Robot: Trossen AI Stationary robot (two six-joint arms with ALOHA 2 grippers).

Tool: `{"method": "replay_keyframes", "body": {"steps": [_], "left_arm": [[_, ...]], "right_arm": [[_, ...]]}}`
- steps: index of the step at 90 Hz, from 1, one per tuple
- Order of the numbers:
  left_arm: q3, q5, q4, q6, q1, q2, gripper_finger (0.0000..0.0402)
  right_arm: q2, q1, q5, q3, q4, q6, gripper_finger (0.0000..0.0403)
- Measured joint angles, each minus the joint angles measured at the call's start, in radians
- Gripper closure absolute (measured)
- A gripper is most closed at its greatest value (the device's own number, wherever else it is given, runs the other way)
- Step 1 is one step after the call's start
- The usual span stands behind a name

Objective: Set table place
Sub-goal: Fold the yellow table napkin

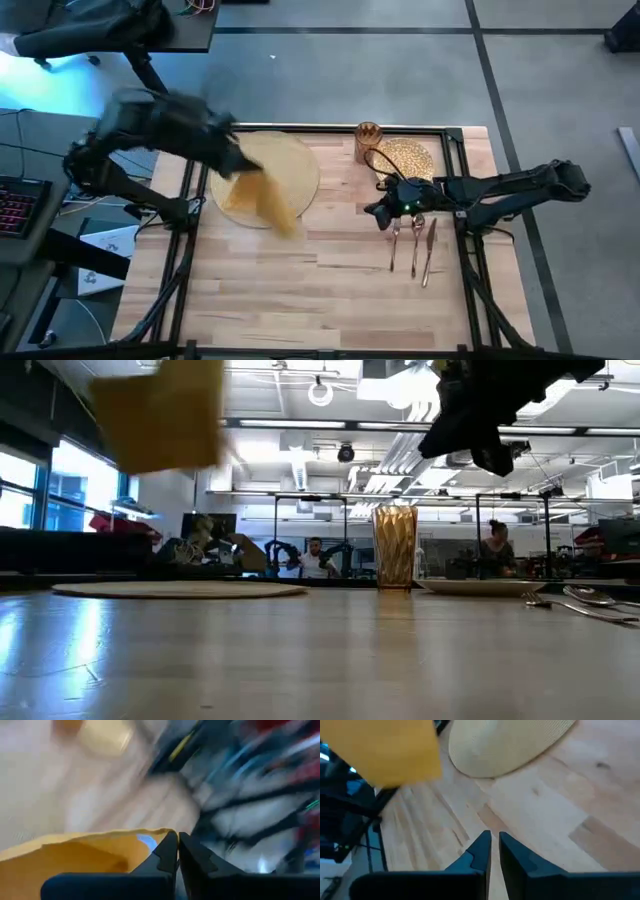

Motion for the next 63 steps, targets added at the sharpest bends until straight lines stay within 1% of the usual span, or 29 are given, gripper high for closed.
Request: {"method": "replay_keyframes", "body": {"steps": [5, 10, 20, 27, 33, 40, 52, 63], "left_arm": [[0.021, -0.04, -0.001, 0.027, -0.02, 0.0, 0.0401], [0.016, -0.055, -0.049, 0.048, -0.043, -0.002, 0.0401], [-0.054, -0.122, -0.159, 0.036, -0.087, 0.02, 0.0401], [-0.108, -0.171, -0.124, 0.007, -0.1, 0.045, 0.0401], [-0.126, -0.186, -0.043, 0.002, -0.099, 0.052, 0.0401], [-0.121, -0.192, 0.092, 0.023, -0.093, 0.053, 0.0401], [-0.123, -0.205, 0.367, 0.079, -0.088, 0.057, 0.0401], [-0.122, -0.239, 0.654, 0.15, -0.088, 0.043, 0.0401]], "right_arm": [[0.0, -0.011, -0.009, 0.0, 0.001, -0.001, 0.0383], [0.0, -0.016, -0.016, 0.0, 0.001, -0.001, 0.0383], [0.0, -0.017, -0.017, 0.0, 0.001, -0.002, 0.0383], [0.0, -0.017, -0.019, 0.0, 0.001, -0.001, 0.0383], [0.0, -0.017, -0.02, 0.0, 0.001, -0.001, 0.0383], [0.0, -0.017, -0.021, 0.0, 0.001, -0.004, 0.0383], [0.0, -0.016, -0.031, 0.006, -0.002, -0.039, 0.0383], [-0.001, -0.002, -0.02, 0.073, 0.002, -0.136, 0.0383]]}}
